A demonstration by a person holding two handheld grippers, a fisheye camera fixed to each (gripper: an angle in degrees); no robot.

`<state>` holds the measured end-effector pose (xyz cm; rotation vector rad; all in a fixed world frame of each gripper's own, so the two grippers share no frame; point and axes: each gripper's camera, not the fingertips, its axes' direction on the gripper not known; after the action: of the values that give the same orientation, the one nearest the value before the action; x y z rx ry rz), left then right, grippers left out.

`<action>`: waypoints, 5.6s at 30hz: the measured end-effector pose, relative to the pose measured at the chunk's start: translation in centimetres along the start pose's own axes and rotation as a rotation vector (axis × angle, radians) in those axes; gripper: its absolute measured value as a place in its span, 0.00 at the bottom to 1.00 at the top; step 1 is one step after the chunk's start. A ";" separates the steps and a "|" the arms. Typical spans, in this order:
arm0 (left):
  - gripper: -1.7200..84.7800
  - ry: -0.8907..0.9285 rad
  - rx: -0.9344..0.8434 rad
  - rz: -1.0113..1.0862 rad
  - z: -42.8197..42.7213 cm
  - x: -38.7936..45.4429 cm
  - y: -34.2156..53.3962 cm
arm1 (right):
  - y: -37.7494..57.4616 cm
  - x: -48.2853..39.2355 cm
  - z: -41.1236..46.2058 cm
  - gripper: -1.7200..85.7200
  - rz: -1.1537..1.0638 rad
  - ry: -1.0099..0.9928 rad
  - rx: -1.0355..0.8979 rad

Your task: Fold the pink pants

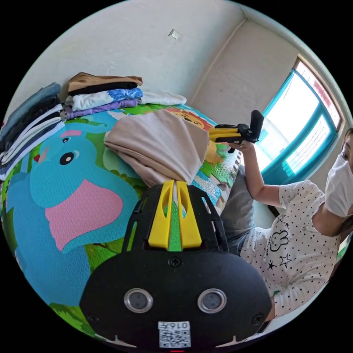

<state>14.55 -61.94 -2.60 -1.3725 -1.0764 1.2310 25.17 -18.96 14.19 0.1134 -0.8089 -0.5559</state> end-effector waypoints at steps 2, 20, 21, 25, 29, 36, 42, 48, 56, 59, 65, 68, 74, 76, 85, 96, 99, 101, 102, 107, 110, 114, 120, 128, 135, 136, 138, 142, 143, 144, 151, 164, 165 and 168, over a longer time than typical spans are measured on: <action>0.02 0.002 0.000 -0.002 0.0 0.0 0.2 | 1.3 2.0 -0.5 0.08 0.061 -0.106 0.036; 0.07 -0.065 -0.025 0.024 2.4 2.0 0.2 | 2.2 3.7 1.8 0.10 -0.008 -0.233 -0.083; 0.07 -0.060 -0.024 0.025 2.5 2.0 0.2 | 2.2 3.9 1.8 0.10 -0.003 -0.238 -0.080; 0.07 -0.077 -0.024 0.041 2.6 2.5 0.3 | 2.9 5.2 1.8 0.10 0.017 -0.219 -0.077; 0.06 -0.071 -0.023 0.038 2.9 2.5 0.5 | 3.8 6.8 1.5 0.10 0.065 -0.215 -0.049; 0.01 -0.013 0.016 -0.002 3.5 1.9 0.7 | 3.7 7.7 3.1 0.04 0.088 -0.204 -0.057; 0.01 -0.088 0.041 -0.002 2.0 1.4 1.5 | 5.2 10.0 2.8 0.02 0.125 -0.233 -0.050; 0.05 0.081 0.059 0.008 2.2 0.6 1.7 | 6.5 11.9 3.2 0.02 0.168 -0.265 -0.040; 0.09 0.041 -0.020 -0.054 5.8 1.0 0.6 | 7.1 12.7 3.5 0.02 0.161 -0.251 -0.039; 0.03 0.040 -0.019 -0.039 5.9 0.7 0.7 | 7.3 13.0 3.7 0.02 0.159 -0.252 -0.038; 0.01 0.064 -0.003 0.000 5.6 0.5 0.9 | 8.1 14.0 3.7 0.02 0.173 -0.269 -0.026; 0.01 0.091 0.009 0.001 5.4 0.0 1.0 | 8.5 14.6 3.8 0.02 0.185 -0.285 -0.023; 0.01 0.160 0.027 -0.017 5.4 -1.2 1.3 | 9.1 15.6 4.1 0.02 0.210 -0.311 -0.024; 0.01 0.164 0.028 -0.012 5.5 -1.3 1.3 | 9.4 16.0 4.1 0.02 0.217 -0.321 -0.019; 0.01 0.176 0.040 -0.031 5.1 -2.4 1.6 | 10.1 17.0 4.5 0.02 0.250 -0.319 -0.032; 0.01 0.182 0.023 -0.042 5.0 -3.5 1.7 | 10.9 17.6 3.9 0.02 0.266 -0.334 -0.021; 0.02 0.211 -0.082 -0.053 6.3 -3.8 1.4 | 10.1 15.5 4.5 0.02 0.143 -0.337 -0.088; 0.03 0.199 -0.029 -0.049 5.5 -3.7 1.5 | 9.7 13.8 4.3 0.02 0.057 -0.269 -0.107; 0.04 0.204 0.024 -0.036 4.7 -3.4 1.6 | 9.7 13.6 4.1 0.02 0.048 -0.259 -0.100; 0.08 0.298 0.109 0.007 5.1 -2.2 0.9 | 10.0 14.6 3.4 0.02 0.109 -0.330 -0.046; 0.10 0.218 -0.010 -0.054 7.8 -2.1 0.0 | 10.0 14.9 3.6 0.02 0.129 -0.346 -0.049; 0.10 0.179 -0.029 -0.091 9.2 -2.0 -0.5 | 9.9 14.4 3.3 0.02 0.113 -0.327 -0.043; 0.03 0.253 0.088 -0.057 8.7 -1.6 -0.6 | 9.8 14.7 2.9 0.02 0.144 -0.367 0.010; 0.01 0.230 0.081 -0.058 6.4 -3.0 0.3 | 10.0 15.2 2.2 0.02 0.191 -0.389 0.035; 0.01 0.282 -0.098 -0.042 7.8 -3.7 0.4 | 8.8 12.2 4.1 0.02 0.012 -0.458 -0.098; 0.01 0.278 -0.106 -0.038 7.9 -3.6 0.4 | 8.3 11.3 4.5 0.02 -0.020 -0.439 -0.139; 0.02 0.244 -0.127 0.003 7.7 -3.0 0.5 | 8.0 10.4 4.2 0.02 -0.051 -0.391 -0.140; 0.01 0.214 -0.136 0.037 8.0 -2.1 0.3 | 8.0 10.2 3.1 0.02 -0.024 -0.385 -0.109; 0.01 0.183 -0.148 0.041 8.1 -1.9 0.3 | 7.9 10.2 3.0 0.03 -0.013 -0.368 -0.107; 0.01 0.169 -0.167 0.069 8.1 -1.5 0.4 | 7.8 10.2 3.0 0.02 -0.008 -0.361 -0.104; 0.01 0.189 0.013 0.006 4.2 -2.9 2.0 | 7.7 10.1 0.7 0.02 0.044 -0.316 0.029; 0.01 -0.074 -0.073 0.011 6.7 -0.3 1.3 | 2.3 3.8 5.2 0.02 -0.070 -0.132 -0.175; 0.01 -0.037 -0.083 0.001 6.4 -0.7 1.5 | 2.3 3.9 5.2 0.01 -0.064 -0.150 -0.181; 0.01 0.019 -0.100 0.013 5.6 -1.2 2.2 | 2.8 5.1 4.9 0.02 -0.024 -0.249 -0.181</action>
<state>8.88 -62.92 -4.74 -1.4663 -1.1308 1.1850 25.75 -18.63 21.75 -0.1149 -0.9952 -0.6715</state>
